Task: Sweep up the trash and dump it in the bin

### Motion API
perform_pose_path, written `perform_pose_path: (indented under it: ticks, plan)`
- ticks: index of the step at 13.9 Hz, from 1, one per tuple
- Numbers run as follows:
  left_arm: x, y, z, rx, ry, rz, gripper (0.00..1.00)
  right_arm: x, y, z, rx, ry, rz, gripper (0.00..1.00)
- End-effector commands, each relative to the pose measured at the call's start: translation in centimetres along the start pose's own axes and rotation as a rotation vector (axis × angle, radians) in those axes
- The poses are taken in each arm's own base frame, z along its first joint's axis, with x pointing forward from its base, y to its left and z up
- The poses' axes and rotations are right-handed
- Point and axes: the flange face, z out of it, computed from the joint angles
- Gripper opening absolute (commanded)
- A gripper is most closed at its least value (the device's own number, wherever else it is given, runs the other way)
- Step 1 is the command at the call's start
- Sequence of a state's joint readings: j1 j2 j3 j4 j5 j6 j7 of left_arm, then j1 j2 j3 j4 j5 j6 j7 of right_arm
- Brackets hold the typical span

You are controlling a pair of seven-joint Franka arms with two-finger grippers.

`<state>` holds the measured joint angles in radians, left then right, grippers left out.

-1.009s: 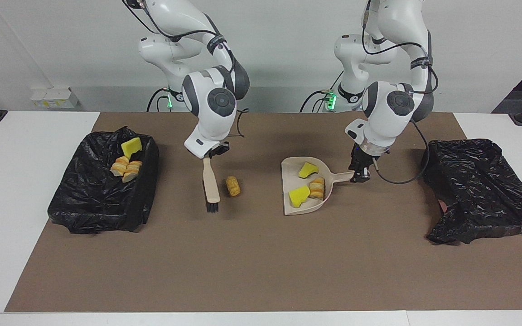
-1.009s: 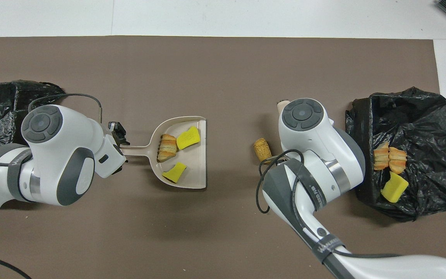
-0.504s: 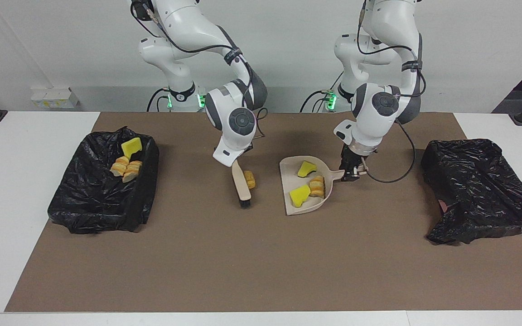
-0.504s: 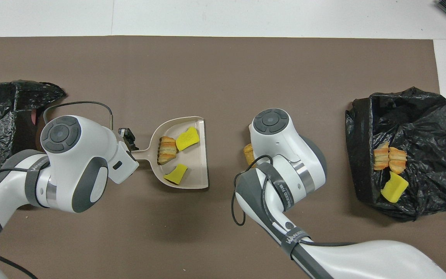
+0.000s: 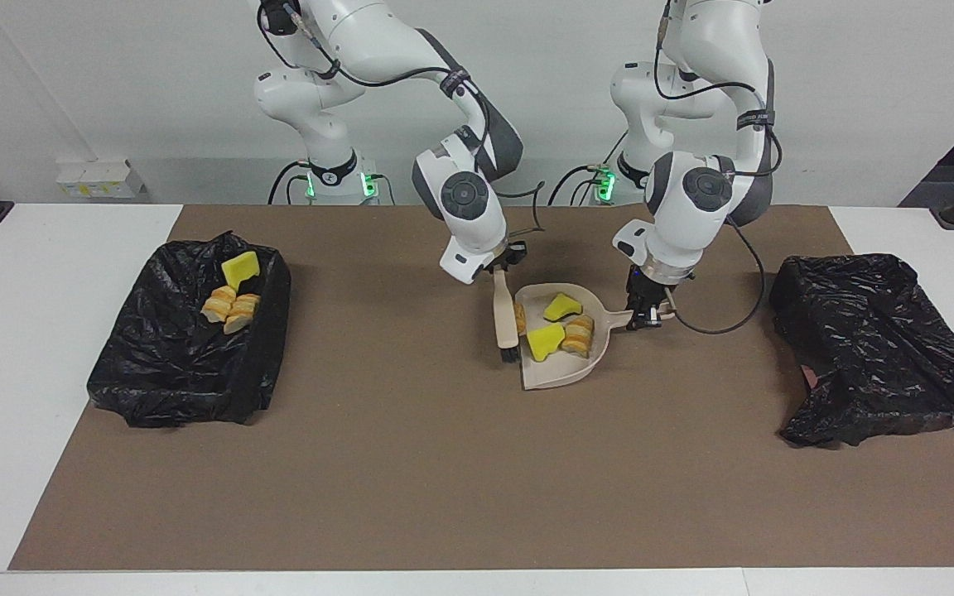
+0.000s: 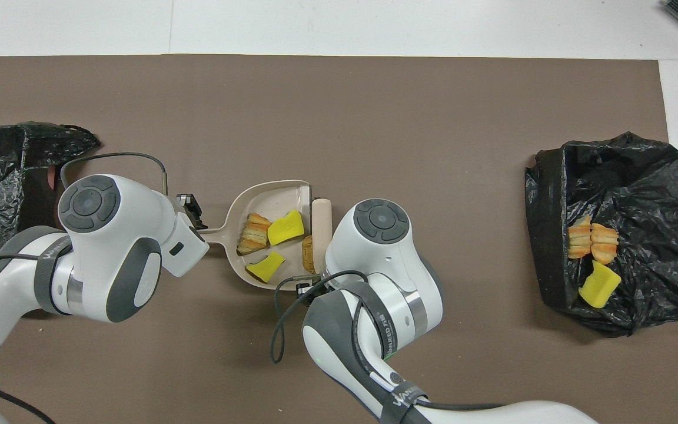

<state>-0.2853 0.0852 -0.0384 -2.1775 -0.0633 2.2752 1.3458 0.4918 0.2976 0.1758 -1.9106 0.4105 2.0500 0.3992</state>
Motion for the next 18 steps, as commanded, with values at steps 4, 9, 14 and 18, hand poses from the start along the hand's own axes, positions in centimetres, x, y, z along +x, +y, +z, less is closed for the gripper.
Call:
perform_pose_path:
  ticks: [4, 9, 14, 18]
  plan:
    - [3.6, 2.5, 1.0, -0.017, -0.011, 0.032, 0.0, -2.2, -3.3, -4.3, 0.153, 0.017, 0.229, 0.0]
    - [3.2, 2.1, 0.9, -0.016, -0.009, 0.037, 0.0, -6.3, -2.2, -10.9, 0.114, -0.018, 0.217, 0.0]
    - [0.1, -0.9, -0.8, -0.053, 0.001, 0.018, 0.0, -10.1, 2.5, -8.1, -0.119, -0.051, 0.172, 0.0]
    - [-6.7, -5.4, -6.6, -0.089, 0.058, 0.015, 0.0, -12.4, 1.6, -2.8, -0.179, -0.126, 0.136, 0.0]
